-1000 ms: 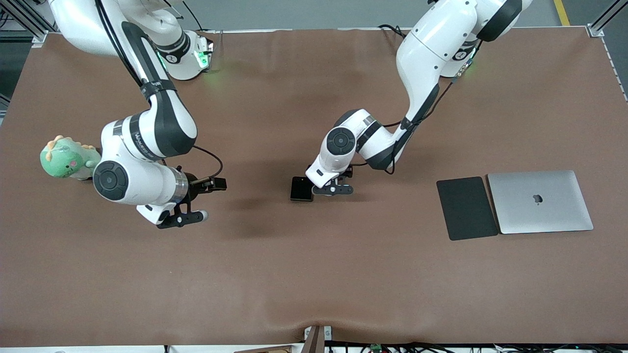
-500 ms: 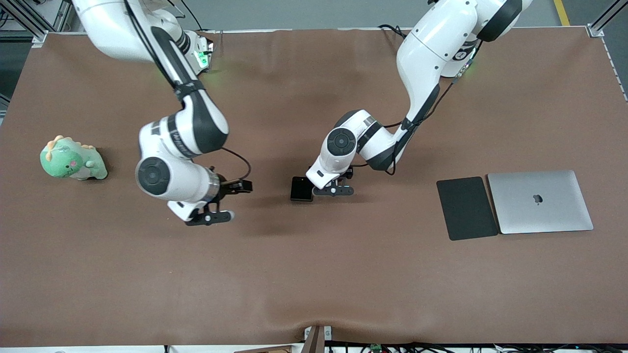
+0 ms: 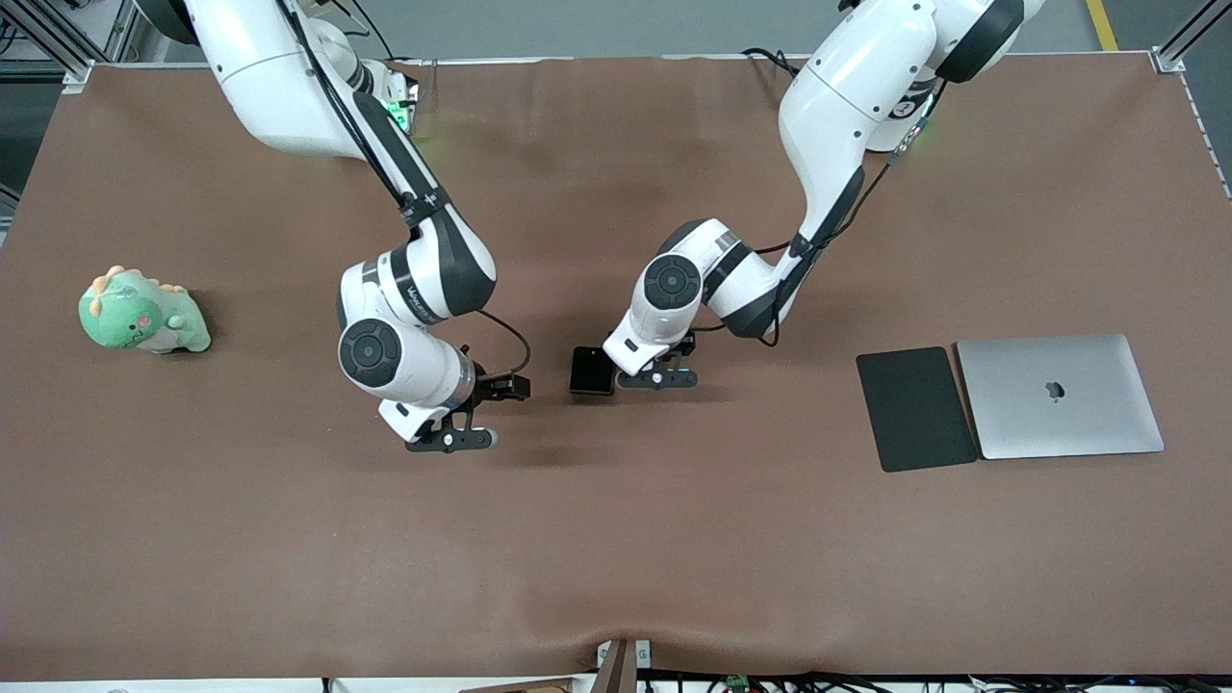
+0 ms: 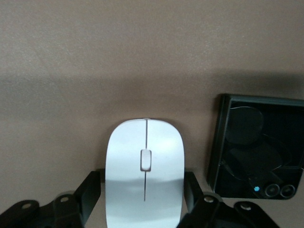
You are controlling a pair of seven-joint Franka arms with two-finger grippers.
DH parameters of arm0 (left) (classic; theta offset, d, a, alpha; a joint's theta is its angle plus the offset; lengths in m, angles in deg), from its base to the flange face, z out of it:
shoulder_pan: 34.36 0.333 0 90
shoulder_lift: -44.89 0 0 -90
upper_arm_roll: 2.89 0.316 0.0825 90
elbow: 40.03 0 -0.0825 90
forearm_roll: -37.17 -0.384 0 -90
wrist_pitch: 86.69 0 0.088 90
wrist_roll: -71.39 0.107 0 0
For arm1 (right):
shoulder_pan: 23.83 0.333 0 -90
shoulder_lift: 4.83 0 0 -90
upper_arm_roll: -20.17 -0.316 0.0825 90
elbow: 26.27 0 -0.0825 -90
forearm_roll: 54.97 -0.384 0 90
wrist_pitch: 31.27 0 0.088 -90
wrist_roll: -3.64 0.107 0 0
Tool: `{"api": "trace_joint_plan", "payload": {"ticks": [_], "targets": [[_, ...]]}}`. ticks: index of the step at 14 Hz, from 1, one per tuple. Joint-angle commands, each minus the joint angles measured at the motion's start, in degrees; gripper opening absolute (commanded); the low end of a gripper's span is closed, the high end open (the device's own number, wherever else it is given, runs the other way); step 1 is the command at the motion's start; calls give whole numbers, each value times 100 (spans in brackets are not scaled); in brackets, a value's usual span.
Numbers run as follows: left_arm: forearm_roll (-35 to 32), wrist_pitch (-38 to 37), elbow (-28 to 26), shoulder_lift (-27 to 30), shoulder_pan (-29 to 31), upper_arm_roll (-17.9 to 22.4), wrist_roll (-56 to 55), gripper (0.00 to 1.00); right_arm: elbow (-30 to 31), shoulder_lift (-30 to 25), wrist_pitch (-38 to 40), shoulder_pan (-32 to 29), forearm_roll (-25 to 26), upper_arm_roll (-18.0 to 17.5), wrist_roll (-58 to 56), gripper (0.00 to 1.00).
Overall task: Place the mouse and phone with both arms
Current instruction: 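Lower the left gripper onto the mouse while the right gripper approaches the phone, then carry the mouse with the left gripper onto the dark mouse pad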
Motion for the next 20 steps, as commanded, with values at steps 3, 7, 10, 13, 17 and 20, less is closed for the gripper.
{"api": "trace_joint_plan", "payload": {"ticks": [3, 7, 10, 13, 17, 20], "targets": [[-160, 50, 242, -144, -78, 55, -127, 71, -274, 256, 35, 183, 15, -18, 325, 100], [-168, 42, 233, -74, -70, 63, -144, 65, -336, 389, 27, 394, 41, -9, 571, 100], [-379, -11, 224, -56, -26, 55, -127, 60, -328, 415, -114, 482, 269, -9, 791, 100], [-388, -46, 215, -30, 1, 55, -135, 60, -336, 494, -158, 526, 279, -9, 1000, 100], [-388, -458, 207, 268, 97, 55, -135, 60, -336, 565, -333, 640, 252, -18, 1230, 100], [-397, -862, 189, 680, 325, 46, -74, 60, -336, 582, -343, 658, 235, -18, 1257, 100]]}}
